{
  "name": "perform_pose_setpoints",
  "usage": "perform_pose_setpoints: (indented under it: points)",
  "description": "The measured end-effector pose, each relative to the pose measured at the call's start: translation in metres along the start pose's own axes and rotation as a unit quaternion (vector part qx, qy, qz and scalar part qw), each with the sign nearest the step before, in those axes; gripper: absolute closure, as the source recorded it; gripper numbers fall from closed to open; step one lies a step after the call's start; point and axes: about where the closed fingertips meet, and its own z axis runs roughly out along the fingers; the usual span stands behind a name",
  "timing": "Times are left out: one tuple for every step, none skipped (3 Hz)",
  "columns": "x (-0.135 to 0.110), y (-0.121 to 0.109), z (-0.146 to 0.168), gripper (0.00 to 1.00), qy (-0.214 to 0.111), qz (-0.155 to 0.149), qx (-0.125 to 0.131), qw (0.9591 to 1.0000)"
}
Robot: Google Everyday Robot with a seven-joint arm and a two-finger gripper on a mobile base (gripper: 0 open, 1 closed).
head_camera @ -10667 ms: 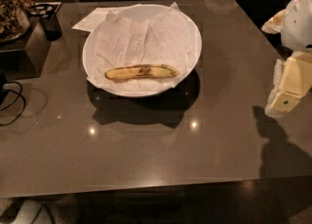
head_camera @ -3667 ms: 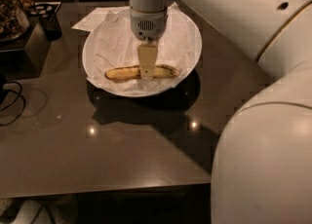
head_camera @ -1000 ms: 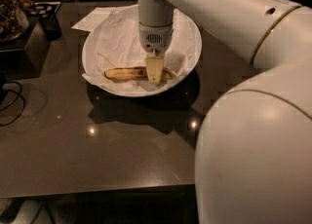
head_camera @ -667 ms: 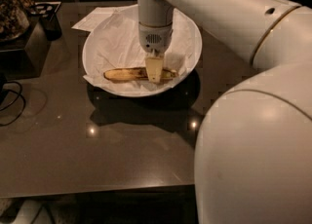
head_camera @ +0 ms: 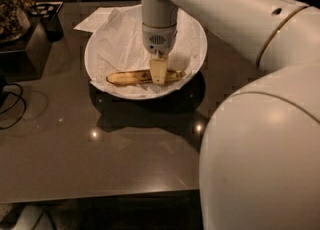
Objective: Pick banana from white bowl
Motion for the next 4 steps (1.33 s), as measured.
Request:
perform_pose_setpoints:
  points:
    - [-0.008,0.001,-0.011,1.00,-0.015,-0.001,0.021,0.9997]
    - [-0.016,0.011,-0.031,1.00,-0.030,-0.007,0.034,0.9989]
    - [-0.022,0.018,-0.047,1.00,-0.037,-0.014,0.040,0.9984]
    - [-0.015,0.031,-0.071,1.00,-0.052,-0.021,0.063,0.9965]
